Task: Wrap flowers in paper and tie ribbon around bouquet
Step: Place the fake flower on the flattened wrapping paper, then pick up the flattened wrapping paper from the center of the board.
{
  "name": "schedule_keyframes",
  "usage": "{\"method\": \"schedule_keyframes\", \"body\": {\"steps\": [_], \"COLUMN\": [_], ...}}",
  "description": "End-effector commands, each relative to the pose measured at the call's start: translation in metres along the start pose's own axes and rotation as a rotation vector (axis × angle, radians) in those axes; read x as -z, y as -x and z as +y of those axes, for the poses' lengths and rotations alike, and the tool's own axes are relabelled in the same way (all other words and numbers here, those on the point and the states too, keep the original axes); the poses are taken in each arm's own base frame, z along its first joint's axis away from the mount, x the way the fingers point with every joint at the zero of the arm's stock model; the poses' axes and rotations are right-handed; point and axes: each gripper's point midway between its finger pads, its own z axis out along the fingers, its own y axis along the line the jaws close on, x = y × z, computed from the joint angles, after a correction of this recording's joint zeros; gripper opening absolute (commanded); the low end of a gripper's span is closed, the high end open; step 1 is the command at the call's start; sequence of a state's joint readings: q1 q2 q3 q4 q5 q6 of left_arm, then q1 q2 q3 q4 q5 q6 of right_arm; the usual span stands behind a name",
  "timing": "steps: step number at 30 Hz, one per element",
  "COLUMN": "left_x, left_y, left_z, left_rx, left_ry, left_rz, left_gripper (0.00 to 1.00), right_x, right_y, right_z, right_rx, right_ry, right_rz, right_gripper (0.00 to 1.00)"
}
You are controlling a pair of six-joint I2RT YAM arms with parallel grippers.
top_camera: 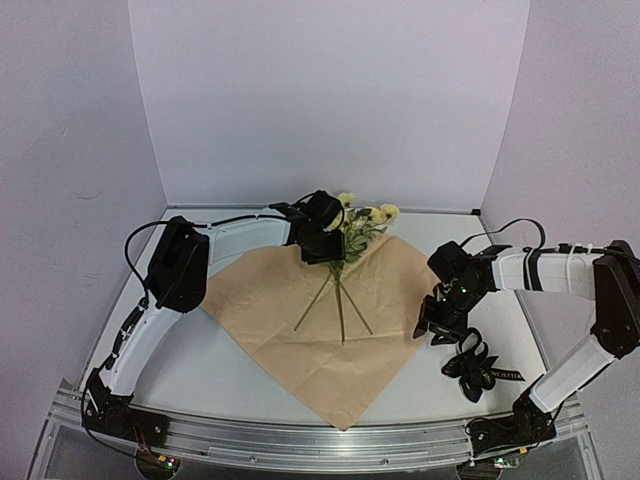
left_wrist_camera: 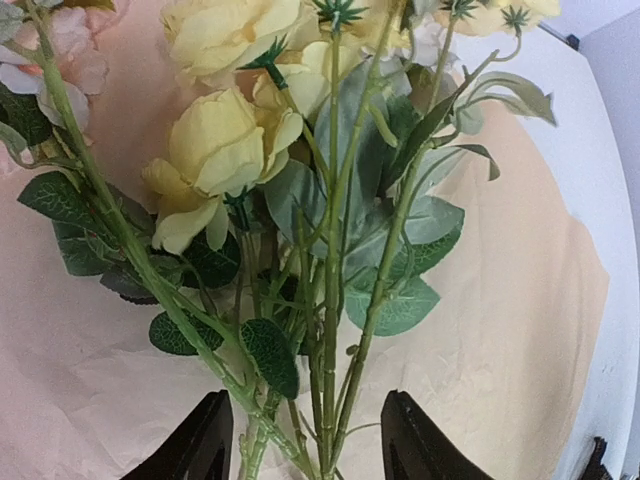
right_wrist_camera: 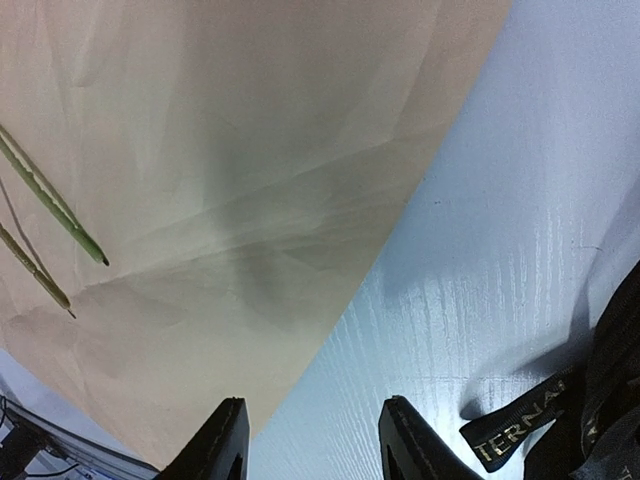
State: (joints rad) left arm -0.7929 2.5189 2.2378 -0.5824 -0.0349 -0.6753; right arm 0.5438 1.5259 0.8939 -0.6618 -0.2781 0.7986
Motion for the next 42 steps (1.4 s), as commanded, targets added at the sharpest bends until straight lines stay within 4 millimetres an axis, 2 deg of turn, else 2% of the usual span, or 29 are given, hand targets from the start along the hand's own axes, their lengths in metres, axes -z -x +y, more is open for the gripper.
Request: {"method": "schedule_keyframes", "body": {"steps": [1, 4, 8, 12, 14, 17, 19, 21, 22, 27, 34, 38, 42], "left_x": [0.042, 0.067, 0.114, 0.152, 0.164, 0.189, 0.202, 0.213, 0.213, 0.212, 0.195, 0.187, 0.178], "left_y": [0.038, 0.041, 0.040, 0.005, -0.022, -0.054, -0.074, -0.088, -0.098, -0.125, -0.147, -0.153, -0.159], "left_z": [-0.019, -0.014, 0.012, 0.069, 0.107, 0.146, 0.165, 0.174, 0.181, 0.191, 0.196, 0.192, 0.191], "left_rx": [0.002, 0.009, 0.075, 0.199, 0.289, 0.394, 0.445, 0.490, 0.517, 0.605, 0.727, 0.758, 0.786], "left_ry": [-0.043, -0.028, 0.010, 0.085, 0.123, 0.149, 0.168, 0.156, 0.155, 0.066, -0.045, -0.123, -0.156], "left_rz": [-0.115, -0.146, -0.189, -0.183, -0.161, -0.159, -0.155, -0.156, -0.145, -0.128, -0.122, -0.118, -0.104], "left_gripper": [0.58, 0.65, 0.76, 0.80, 0.81, 0.81, 0.82, 0.84, 0.84, 0.86, 0.85, 0.79, 0.69], "right_x": [0.009, 0.013, 0.017, 0.018, 0.018, 0.017, 0.016, 0.015, 0.014, 0.011, 0.008, 0.008, 0.008], "right_y": [0.008, 0.011, 0.017, 0.021, 0.021, 0.021, 0.021, 0.020, 0.020, 0.019, 0.017, 0.017, 0.017], "right_z": [0.005, 0.007, 0.017, 0.022, 0.022, 0.023, 0.023, 0.022, 0.022, 0.021, 0.020, 0.019, 0.018], "right_rx": [0.029, 0.049, 0.093, 0.137, 0.152, 0.165, 0.167, 0.167, 0.166, 0.151, 0.134, 0.131, 0.130], "right_ry": [-0.016, -0.020, -0.008, -0.005, -0.007, -0.004, 0.000, -0.002, 0.000, 0.014, 0.035, 0.044, 0.045], "right_rz": [-0.016, -0.023, -0.021, -0.025, -0.024, -0.020, -0.017, -0.018, -0.019, -0.026, -0.038, -0.047, -0.056], "right_gripper": [0.48, 0.50, 0.54, 0.59, 0.60, 0.63, 0.65, 0.67, 0.67, 0.68, 0.70, 0.70, 0.70]}}
